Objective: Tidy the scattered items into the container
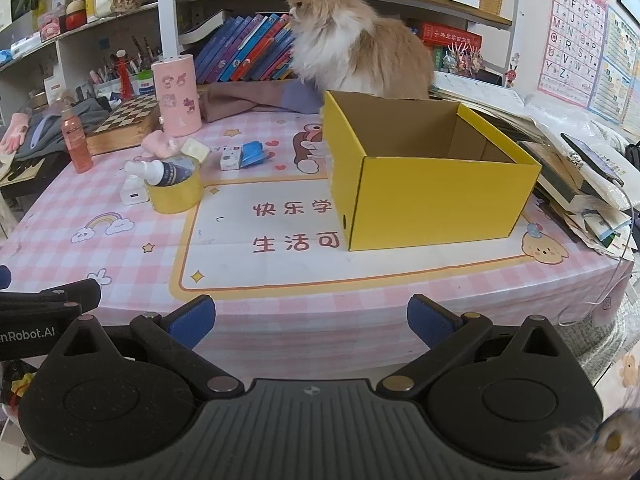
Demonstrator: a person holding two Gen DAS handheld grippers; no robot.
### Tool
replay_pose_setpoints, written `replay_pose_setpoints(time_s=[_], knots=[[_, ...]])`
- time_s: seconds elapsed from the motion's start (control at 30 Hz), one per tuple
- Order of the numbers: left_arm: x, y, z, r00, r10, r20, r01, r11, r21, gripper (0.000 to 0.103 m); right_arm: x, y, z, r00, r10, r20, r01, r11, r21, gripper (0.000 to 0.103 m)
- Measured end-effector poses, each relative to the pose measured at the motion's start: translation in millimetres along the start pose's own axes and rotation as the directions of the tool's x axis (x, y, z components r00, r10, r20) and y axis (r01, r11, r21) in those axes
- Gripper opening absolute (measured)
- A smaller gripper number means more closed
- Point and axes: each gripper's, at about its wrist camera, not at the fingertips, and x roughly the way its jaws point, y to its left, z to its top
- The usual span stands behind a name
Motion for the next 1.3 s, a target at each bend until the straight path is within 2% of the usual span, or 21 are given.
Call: replay_pose_setpoints(time_s=[0.43,0.8,1.07,1.3], knots=[[-2,26,0,0.999,0.035,0.006,-0.035,0.999,-0.035,0.103,3,26,6,0.999,0.047,-0.012,-0.047,0.998,-0.037,0.103],[0,43,3,0.999,0.037,0.04,-0.034,0.996,-0.082,0.103,13,43,18,0.993,0.119,0.019,-0.117,0.99,-0.08,0.102],[17,49,15,0.997,0.056,0.051,-0.051,0.994,-0.1,0.103,40,48,33,0.988,0.152,0.0,-0.152,0.984,-0.091,0.101],[44,53,39,0.997,0.058,0.059,-0.053,0.994,-0.093,0.103,74,54,53,0.984,0.175,-0.036,-0.178,0.977,-0.116,0.101]])
